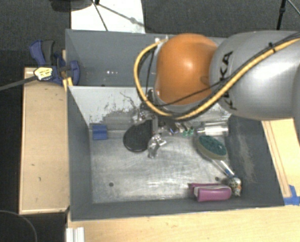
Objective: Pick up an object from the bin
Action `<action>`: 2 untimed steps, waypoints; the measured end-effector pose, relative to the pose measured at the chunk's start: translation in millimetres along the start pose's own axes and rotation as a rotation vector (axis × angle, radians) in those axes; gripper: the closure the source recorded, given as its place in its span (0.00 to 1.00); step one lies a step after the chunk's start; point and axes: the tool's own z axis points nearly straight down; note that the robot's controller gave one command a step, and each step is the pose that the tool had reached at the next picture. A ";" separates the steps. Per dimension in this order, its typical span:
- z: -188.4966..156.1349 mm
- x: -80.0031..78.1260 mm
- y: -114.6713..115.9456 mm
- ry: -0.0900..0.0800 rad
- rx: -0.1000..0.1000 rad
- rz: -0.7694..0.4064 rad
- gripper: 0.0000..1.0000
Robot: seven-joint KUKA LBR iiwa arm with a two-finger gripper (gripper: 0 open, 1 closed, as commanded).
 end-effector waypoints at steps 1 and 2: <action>-42.7 -30.1 57.2 0.002 -0.003 -0.425 1.00; -41.6 -29.3 55.7 0.004 -0.003 -0.421 0.00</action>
Offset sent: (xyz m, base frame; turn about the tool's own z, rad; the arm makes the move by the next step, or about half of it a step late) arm 0.0024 0.0621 0.0413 -0.4232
